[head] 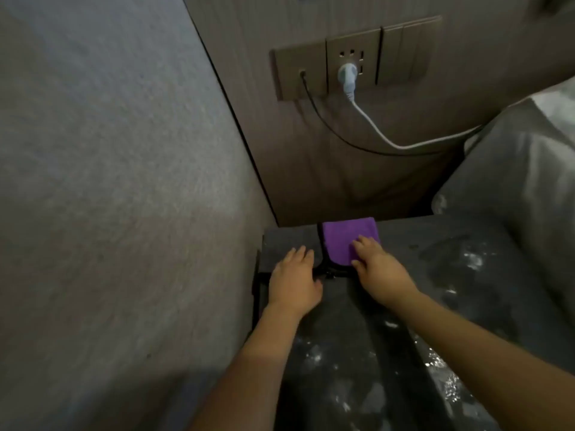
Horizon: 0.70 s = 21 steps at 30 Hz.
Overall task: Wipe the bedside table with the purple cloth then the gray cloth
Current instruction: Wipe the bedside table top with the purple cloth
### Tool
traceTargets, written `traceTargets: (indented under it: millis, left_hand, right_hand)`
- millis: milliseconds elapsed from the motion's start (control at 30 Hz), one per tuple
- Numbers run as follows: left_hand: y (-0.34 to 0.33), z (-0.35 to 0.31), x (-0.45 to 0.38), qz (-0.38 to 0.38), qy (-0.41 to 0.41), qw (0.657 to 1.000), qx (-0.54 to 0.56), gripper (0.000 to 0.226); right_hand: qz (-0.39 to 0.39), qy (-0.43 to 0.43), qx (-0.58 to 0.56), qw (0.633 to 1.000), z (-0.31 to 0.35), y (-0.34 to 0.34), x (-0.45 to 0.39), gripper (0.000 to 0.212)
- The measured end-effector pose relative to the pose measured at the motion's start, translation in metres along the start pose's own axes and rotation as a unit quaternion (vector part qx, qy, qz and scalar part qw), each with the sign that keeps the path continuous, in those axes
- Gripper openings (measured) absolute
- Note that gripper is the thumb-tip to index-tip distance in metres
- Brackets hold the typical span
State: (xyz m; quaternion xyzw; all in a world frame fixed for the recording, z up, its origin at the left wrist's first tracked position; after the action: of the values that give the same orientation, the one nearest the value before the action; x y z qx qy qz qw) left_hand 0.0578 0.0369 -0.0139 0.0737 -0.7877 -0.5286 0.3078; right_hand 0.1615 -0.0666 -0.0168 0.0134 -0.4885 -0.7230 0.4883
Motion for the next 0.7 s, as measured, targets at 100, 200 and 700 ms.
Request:
traceTargets:
  millis: [100, 200, 700]
  left_hand:
    - [0.001, 0.006, -0.007, -0.001, 0.004, 0.999, -0.039, 0.057]
    - [0.001, 0.006, -0.011, -0.014, 0.0, 0.999, -0.048, 0.048]
    - [0.001, 0.076, 0.016, -0.224, 0.183, 0.747, 0.598, 0.033]
  right_hand:
    - [0.021, 0.002, 0.105, 0.994, 0.006, -0.007, -0.007, 0.051]
    - [0.041, 0.017, 0.137, 0.99, 0.011, -0.008, -0.01, 0.053]
    - [0.041, 0.031, 0.131, 0.99, 0.027, -0.021, -0.028, 0.065]
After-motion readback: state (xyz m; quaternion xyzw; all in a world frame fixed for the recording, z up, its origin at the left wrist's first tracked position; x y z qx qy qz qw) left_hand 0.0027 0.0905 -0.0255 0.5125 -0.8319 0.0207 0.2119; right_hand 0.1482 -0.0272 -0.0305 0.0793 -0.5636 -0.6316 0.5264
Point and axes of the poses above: each hand's wrist, its own x-axis away from the middle knuckle, its own y-axis out of the back of the hand, z = x × y, the point moved 7 cm from there along -x, towards the middle knuckle, and after that the axes turned 13 degrees about z, right-handed, at the moved point
